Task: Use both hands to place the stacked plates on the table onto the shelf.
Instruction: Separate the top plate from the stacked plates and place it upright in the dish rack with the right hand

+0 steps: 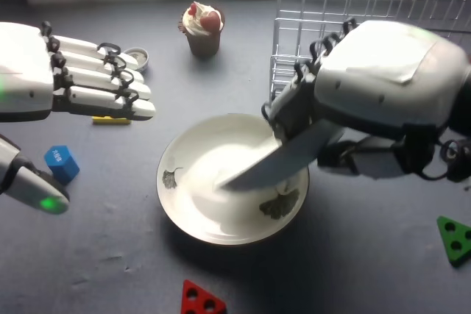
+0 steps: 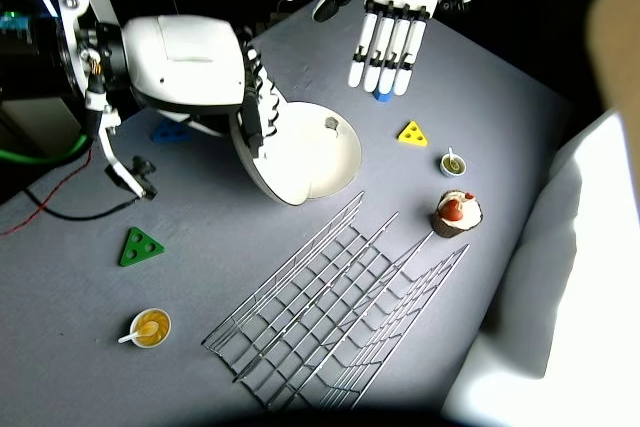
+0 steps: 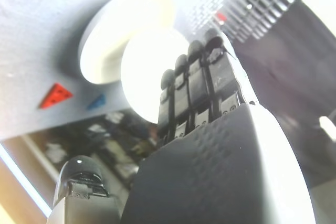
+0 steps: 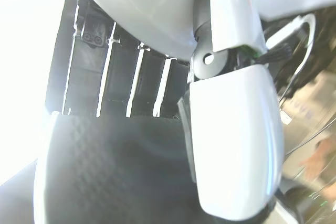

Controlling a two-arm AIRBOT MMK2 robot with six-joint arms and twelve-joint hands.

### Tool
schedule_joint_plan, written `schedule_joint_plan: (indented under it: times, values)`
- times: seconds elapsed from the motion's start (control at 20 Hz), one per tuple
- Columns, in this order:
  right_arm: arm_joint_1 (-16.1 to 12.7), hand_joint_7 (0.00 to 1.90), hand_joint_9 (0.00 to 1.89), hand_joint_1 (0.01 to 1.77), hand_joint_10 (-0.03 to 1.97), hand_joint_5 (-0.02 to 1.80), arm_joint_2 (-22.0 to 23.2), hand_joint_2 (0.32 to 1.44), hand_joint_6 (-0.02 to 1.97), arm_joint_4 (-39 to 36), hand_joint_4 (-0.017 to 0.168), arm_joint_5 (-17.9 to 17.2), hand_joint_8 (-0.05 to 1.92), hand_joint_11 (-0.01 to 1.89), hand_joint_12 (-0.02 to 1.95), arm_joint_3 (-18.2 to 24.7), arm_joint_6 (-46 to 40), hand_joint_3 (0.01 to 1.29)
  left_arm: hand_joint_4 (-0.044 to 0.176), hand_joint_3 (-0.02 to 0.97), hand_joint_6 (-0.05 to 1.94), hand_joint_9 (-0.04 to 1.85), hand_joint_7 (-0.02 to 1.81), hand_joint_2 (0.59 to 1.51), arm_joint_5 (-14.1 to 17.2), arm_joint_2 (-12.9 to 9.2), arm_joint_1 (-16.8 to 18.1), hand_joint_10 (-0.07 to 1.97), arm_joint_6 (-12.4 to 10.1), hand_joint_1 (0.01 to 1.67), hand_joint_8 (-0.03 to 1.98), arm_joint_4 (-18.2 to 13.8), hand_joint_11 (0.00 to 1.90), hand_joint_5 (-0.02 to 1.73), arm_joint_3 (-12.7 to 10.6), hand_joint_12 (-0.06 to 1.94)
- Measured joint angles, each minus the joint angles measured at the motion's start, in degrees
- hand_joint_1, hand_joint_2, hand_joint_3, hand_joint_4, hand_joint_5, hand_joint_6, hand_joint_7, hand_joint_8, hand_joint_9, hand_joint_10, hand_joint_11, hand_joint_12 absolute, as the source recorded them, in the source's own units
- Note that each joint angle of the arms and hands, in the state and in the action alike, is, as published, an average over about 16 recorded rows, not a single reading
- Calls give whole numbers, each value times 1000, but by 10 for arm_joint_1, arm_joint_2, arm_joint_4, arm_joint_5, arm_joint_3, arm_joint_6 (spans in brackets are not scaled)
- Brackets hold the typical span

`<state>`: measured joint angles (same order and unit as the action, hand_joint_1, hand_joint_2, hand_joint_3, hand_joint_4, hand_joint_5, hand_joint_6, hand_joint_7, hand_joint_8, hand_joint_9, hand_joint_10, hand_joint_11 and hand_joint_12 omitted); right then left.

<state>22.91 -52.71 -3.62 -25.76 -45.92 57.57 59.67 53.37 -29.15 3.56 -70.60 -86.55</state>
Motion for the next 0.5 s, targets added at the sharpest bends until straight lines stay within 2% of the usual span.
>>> schedule_joint_plan:
  times: [0.2,0.5]
  values:
    - [-23,1075,1136,1425,701,972,7,955,933,11,-4,8,556,1083,949,-6,-63,12,0,2,4,215,222,987,4,-5,-7,11,3,24,2,12,188,196,-9,19]
    - [-43,1127,1157,1446,649,962,13,955,907,1,-4,6,463,1046,1078,-36,-200,11,0,2,5,230,238,988,11,-1,-6,10,7,24,2,19,200,208,-23,19]
